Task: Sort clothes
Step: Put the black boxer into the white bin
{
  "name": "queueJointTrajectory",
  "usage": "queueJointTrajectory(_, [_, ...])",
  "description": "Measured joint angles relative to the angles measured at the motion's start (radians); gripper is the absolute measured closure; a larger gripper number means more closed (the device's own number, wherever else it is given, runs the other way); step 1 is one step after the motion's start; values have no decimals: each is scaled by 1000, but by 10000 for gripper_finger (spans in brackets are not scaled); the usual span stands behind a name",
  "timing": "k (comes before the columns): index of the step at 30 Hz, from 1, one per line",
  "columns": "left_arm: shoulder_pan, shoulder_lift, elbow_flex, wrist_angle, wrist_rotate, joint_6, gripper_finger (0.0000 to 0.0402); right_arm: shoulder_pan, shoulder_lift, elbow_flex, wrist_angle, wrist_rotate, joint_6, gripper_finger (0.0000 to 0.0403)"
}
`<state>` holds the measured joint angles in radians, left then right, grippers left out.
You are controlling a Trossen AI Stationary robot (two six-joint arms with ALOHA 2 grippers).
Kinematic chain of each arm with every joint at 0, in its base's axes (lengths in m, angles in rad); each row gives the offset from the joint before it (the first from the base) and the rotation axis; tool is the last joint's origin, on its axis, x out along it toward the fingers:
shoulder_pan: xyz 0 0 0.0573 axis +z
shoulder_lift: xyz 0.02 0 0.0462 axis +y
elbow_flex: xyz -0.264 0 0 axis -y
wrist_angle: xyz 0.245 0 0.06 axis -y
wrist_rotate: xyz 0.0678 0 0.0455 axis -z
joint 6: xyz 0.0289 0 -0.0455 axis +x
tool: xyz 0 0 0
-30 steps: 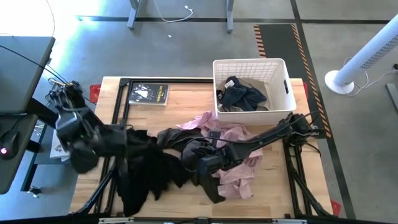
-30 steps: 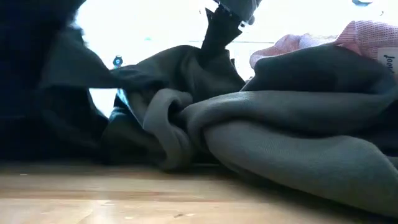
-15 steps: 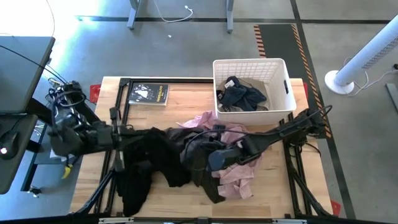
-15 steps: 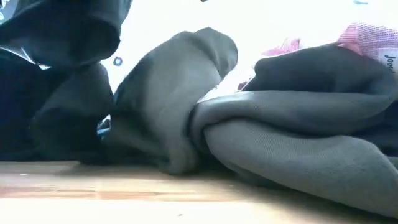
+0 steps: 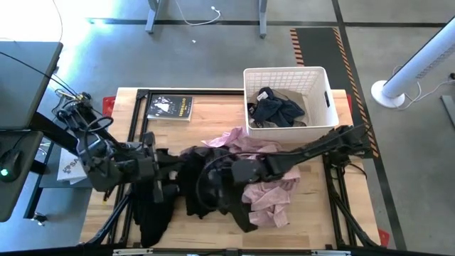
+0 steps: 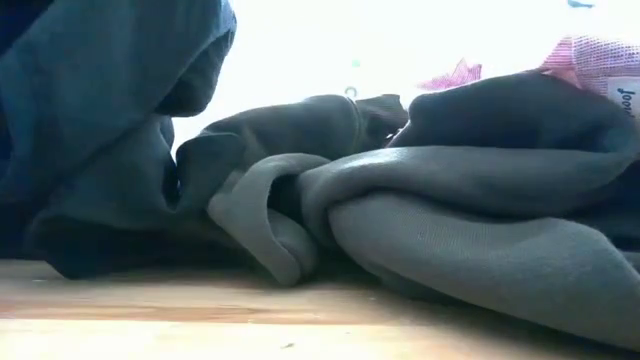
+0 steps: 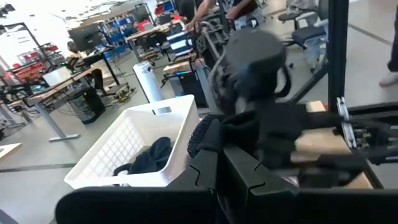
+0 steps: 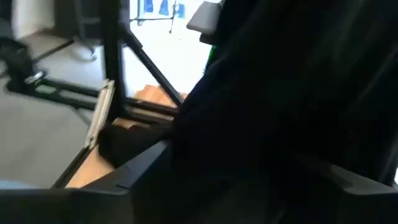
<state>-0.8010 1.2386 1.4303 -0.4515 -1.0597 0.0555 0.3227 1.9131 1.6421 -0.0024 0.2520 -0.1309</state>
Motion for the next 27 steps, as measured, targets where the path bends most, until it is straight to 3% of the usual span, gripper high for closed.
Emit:
queueJointTrajectory(3, [22, 16, 0, 1, 20, -2, 401, -29, 52, 0, 36, -2, 59, 125])
queueJointTrajectory(6, [45, 34, 0, 3, 39, -2, 401, -54, 105, 0, 52, -17, 97, 148])
queueJointTrajectory(9, [70, 55, 0, 4, 53, -14, 401, -69, 152, 0, 83, -19, 128, 213])
queueJointTrajectory(14, [89, 81, -1, 2, 51, -27, 401, -74, 196, 0, 80, -18, 131, 370])
queueJointTrajectory(15, [89, 82, -1, 1, 44, -31, 401, -72, 196, 0, 71, -18, 127, 385])
queueJointTrajectory(21, [86, 62, -1, -183, -40, -238, 376, -32, 135, -2, -63, 17, 129, 397])
queueJointTrajectory(27, [89, 55, -22, -570, -72, -682, 319, 47, -7, -2, -307, 253, 127, 399])
